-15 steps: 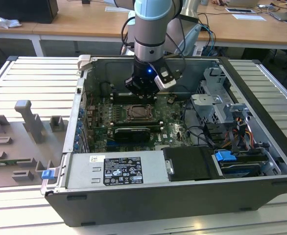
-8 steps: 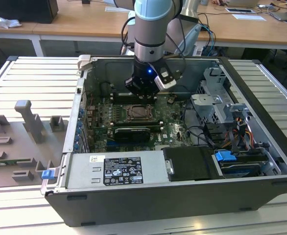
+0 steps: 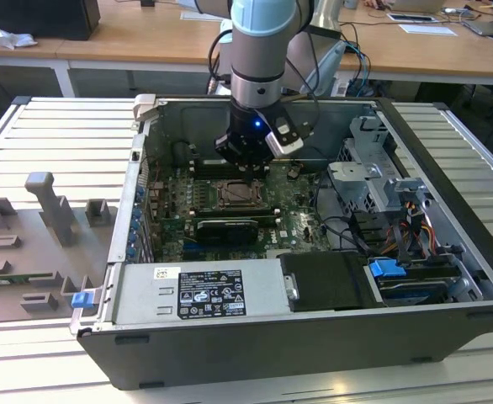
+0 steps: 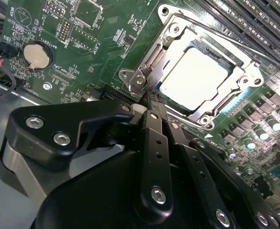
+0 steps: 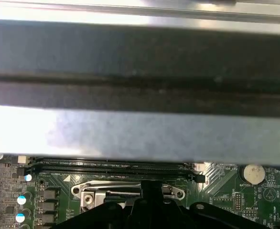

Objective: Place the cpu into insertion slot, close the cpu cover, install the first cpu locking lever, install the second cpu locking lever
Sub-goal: 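Install the second cpu locking lever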

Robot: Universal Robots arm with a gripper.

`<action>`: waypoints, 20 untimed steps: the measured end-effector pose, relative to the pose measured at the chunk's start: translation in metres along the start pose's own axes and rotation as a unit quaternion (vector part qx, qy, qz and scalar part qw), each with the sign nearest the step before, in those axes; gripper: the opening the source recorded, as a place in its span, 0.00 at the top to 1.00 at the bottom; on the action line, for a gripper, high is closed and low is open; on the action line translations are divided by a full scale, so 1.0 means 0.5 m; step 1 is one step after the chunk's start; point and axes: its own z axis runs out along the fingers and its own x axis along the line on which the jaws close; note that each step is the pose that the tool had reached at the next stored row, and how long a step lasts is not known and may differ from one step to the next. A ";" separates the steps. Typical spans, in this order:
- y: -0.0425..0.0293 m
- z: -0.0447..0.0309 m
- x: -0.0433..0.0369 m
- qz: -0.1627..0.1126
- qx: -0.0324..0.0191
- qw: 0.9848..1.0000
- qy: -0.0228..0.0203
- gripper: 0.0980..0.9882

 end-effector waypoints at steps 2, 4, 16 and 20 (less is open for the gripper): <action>-0.003 0.000 0.000 0.000 0.000 1.000 0.000 0.99; -0.006 0.000 0.000 0.000 0.000 1.000 0.000 0.99; -0.009 -0.039 0.000 0.000 0.000 1.000 0.000 0.99; -0.007 -0.074 -0.001 0.000 0.000 1.000 0.000 0.99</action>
